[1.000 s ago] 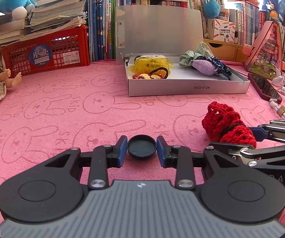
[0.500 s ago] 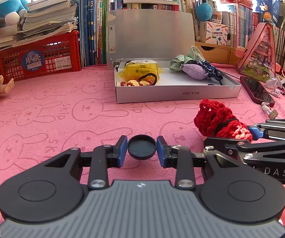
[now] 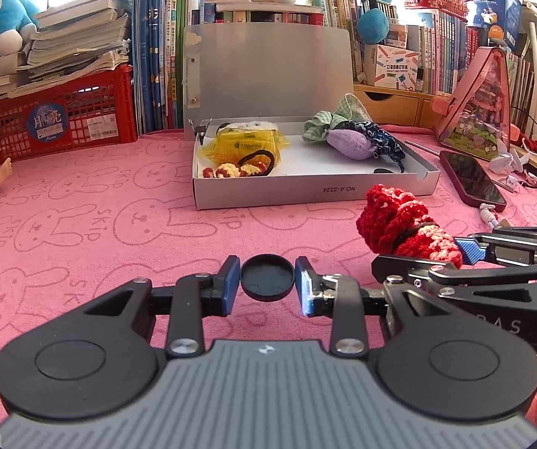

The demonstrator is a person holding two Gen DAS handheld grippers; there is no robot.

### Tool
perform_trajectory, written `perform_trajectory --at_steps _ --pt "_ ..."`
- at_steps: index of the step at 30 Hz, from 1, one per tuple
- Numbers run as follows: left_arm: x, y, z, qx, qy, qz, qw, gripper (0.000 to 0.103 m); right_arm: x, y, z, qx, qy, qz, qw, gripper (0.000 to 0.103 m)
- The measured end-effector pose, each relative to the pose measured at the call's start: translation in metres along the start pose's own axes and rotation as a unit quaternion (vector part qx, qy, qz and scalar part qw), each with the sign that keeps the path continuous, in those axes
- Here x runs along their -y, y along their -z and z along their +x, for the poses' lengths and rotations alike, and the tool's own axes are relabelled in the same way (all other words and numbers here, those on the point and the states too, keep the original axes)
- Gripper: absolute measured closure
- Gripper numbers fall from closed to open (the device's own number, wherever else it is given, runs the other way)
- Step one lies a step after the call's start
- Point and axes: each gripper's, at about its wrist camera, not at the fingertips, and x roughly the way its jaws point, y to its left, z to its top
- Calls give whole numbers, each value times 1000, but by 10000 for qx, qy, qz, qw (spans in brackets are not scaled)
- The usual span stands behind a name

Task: Organize objects
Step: 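Carry the lid with left tool into the white box while right tool carries the red roll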

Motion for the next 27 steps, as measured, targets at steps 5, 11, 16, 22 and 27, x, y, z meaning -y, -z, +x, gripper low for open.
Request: perform_trajectory --at_steps 5,11,16,22,27 --pt "6 -10 5 25 61 -14 10000 65 8 -7 1 33 149 26 9999 55" --pt "9 -25 16 10 109 -114 9999 65 21 -19 3 45 323 59 9995 55" --pt "10 -39 26 14 148 -151 9998 65 34 -32 6 39 439 118 9990 55" --pt "11 -59 41 33 250 -147 9996 65 47 -49 12 58 551 96 9984 55" --pt "8 -83 58 -41 415 -288 9987 65 60 -65 21 2 479 252 9985 55"
